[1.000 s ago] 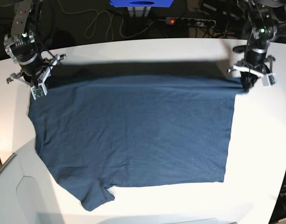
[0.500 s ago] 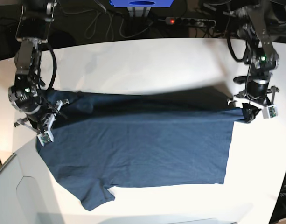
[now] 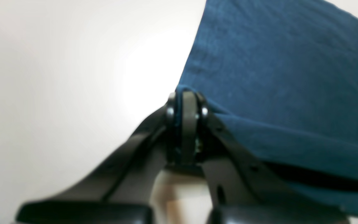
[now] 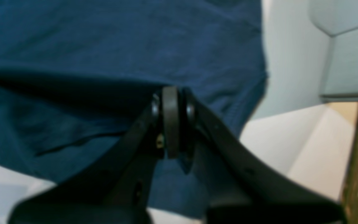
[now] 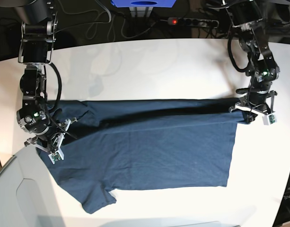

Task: Fold the T-shirt properly
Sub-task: 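Lift the shoulder edge and fold it over toward the hem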

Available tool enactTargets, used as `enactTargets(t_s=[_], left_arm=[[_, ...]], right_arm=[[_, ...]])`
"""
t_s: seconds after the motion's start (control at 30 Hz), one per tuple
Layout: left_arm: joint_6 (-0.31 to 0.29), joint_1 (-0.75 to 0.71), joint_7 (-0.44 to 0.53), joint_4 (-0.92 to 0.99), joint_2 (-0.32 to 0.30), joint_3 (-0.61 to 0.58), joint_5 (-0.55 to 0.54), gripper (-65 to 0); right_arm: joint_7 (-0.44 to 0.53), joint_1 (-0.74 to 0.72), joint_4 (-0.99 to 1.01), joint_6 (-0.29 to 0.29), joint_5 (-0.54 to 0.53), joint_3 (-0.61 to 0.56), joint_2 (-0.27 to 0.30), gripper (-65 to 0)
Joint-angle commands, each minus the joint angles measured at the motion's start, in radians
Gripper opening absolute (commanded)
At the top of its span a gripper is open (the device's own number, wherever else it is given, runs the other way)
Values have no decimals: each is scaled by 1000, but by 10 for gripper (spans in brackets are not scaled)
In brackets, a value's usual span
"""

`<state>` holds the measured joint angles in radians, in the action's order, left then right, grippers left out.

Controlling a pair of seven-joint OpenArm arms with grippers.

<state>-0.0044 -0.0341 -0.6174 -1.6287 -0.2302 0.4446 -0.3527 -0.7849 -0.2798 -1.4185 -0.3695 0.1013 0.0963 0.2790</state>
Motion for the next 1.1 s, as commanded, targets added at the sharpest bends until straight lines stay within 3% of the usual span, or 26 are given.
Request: enactTargets(t_s=[0.0, 1.07], left_arm=[[5, 27, 24, -2, -15, 3, 1, -650], [5, 210, 27, 163, -8, -43, 1, -650]], right_arm=[[25, -35, -18, -6, -1, 6, 13, -648], [18, -82, -15, -6, 1, 9, 9, -645]])
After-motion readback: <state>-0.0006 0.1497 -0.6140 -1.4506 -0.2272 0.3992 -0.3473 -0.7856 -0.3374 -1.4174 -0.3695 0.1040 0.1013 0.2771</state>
